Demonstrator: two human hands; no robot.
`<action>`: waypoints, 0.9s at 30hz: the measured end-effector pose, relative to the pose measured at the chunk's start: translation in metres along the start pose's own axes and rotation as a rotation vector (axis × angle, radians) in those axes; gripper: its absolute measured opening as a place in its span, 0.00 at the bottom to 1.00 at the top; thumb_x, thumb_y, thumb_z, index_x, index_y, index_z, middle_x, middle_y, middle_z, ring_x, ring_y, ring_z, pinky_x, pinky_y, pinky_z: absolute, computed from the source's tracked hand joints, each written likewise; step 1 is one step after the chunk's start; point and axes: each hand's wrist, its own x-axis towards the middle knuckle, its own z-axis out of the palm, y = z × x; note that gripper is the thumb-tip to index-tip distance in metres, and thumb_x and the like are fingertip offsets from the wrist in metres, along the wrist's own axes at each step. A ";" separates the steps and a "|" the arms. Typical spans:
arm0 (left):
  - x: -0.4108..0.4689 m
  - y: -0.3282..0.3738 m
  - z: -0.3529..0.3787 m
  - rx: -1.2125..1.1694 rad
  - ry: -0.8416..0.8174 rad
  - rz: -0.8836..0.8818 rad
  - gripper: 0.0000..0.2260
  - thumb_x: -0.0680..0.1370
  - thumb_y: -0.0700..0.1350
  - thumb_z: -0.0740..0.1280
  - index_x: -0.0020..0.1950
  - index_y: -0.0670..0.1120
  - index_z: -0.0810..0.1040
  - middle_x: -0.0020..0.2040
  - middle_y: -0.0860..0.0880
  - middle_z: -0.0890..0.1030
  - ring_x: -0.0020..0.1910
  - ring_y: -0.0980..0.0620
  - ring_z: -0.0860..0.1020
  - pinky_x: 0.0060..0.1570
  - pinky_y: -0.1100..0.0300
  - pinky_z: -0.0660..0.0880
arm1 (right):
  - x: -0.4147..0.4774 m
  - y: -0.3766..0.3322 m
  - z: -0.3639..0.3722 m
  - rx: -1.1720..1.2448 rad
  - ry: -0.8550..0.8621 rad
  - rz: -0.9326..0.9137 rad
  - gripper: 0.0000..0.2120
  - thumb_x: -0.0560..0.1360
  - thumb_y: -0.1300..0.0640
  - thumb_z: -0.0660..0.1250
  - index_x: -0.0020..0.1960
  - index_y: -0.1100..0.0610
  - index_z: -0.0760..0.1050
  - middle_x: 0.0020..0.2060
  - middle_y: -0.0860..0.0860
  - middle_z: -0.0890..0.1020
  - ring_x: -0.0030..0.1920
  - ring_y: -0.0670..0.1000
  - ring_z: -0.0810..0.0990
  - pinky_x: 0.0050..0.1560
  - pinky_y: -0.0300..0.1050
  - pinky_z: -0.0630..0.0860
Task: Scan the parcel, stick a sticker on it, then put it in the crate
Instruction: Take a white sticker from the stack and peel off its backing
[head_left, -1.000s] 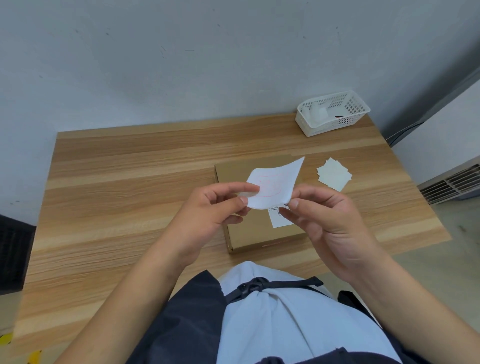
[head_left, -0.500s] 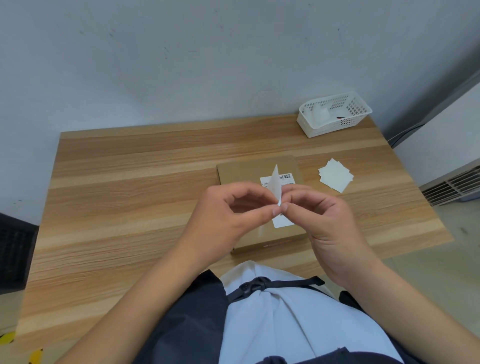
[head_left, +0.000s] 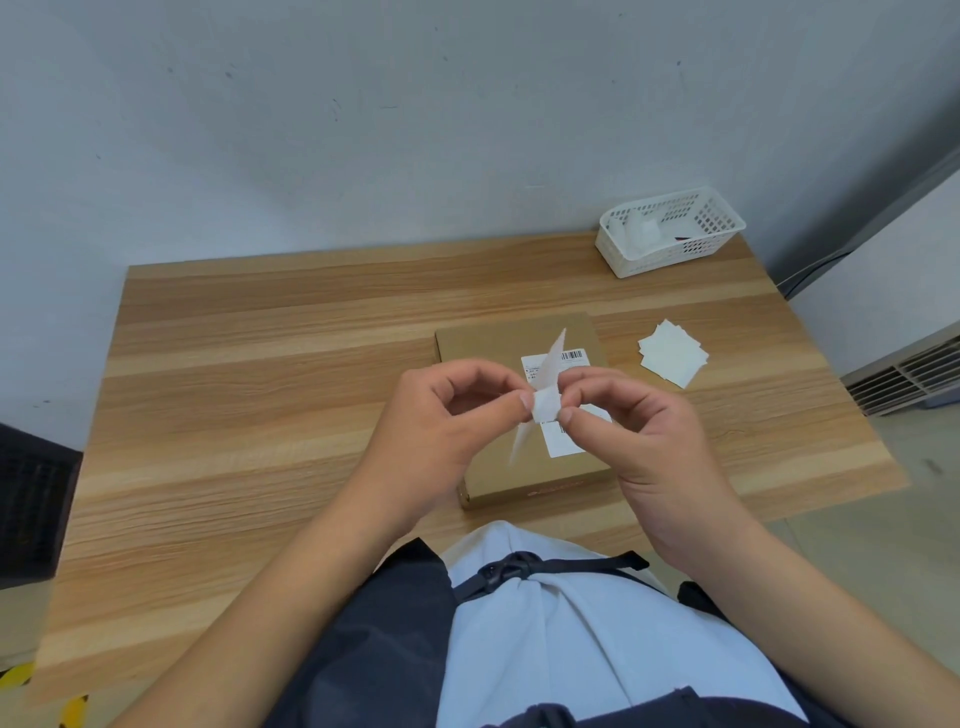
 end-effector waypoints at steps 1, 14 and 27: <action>0.001 0.000 -0.001 -0.019 0.027 -0.009 0.03 0.75 0.35 0.71 0.42 0.40 0.84 0.37 0.50 0.85 0.38 0.55 0.82 0.48 0.58 0.79 | 0.000 0.000 0.000 -0.013 0.001 -0.011 0.15 0.71 0.70 0.72 0.33 0.53 0.81 0.45 0.47 0.84 0.50 0.42 0.81 0.47 0.31 0.75; 0.014 -0.009 -0.006 -0.186 0.254 -0.145 0.05 0.77 0.38 0.68 0.43 0.41 0.82 0.44 0.42 0.85 0.43 0.48 0.82 0.50 0.52 0.81 | 0.012 0.003 -0.023 0.025 0.117 0.058 0.13 0.73 0.70 0.67 0.35 0.55 0.79 0.45 0.49 0.85 0.51 0.48 0.81 0.54 0.44 0.73; 0.034 -0.020 0.013 -0.307 0.329 -0.190 0.06 0.77 0.39 0.68 0.42 0.45 0.82 0.42 0.47 0.83 0.36 0.51 0.78 0.46 0.55 0.80 | 0.013 0.010 -0.086 0.061 0.279 0.078 0.16 0.76 0.71 0.64 0.36 0.55 0.80 0.35 0.42 0.85 0.38 0.41 0.82 0.50 0.45 0.76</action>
